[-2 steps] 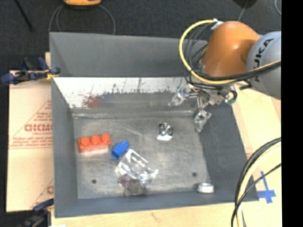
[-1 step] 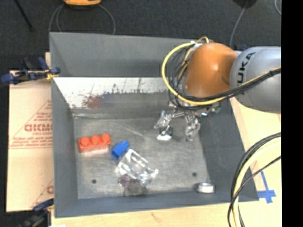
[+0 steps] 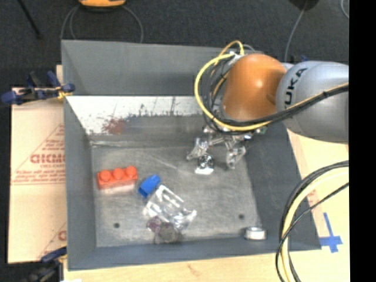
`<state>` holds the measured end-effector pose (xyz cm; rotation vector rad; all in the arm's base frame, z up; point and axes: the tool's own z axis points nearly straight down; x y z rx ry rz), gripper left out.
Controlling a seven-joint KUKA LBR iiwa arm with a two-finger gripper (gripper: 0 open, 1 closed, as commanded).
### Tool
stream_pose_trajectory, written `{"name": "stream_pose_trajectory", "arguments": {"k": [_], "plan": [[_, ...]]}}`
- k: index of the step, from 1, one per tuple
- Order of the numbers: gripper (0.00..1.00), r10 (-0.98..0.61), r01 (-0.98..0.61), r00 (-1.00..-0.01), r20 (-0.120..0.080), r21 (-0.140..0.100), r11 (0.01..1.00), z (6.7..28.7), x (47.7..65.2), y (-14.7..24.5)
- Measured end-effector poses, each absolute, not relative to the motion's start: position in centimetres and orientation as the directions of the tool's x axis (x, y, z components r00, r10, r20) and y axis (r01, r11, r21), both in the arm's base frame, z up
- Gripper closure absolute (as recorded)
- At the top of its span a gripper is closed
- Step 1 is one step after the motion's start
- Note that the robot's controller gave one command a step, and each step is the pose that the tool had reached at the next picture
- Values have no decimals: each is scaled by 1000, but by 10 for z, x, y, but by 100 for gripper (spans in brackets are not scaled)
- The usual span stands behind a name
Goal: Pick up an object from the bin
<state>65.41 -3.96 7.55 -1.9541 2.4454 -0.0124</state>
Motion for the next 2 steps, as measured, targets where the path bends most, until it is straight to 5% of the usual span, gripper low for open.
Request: {"name": "stream_pose_trajectory", "arguments": {"k": [1, 2], "plan": [[100, -975, -975, -223, -10, -16, 224, 78, 656, -37], [100, -975, -975, -223, -2, -10, 223, 204, 611, -28]]}}
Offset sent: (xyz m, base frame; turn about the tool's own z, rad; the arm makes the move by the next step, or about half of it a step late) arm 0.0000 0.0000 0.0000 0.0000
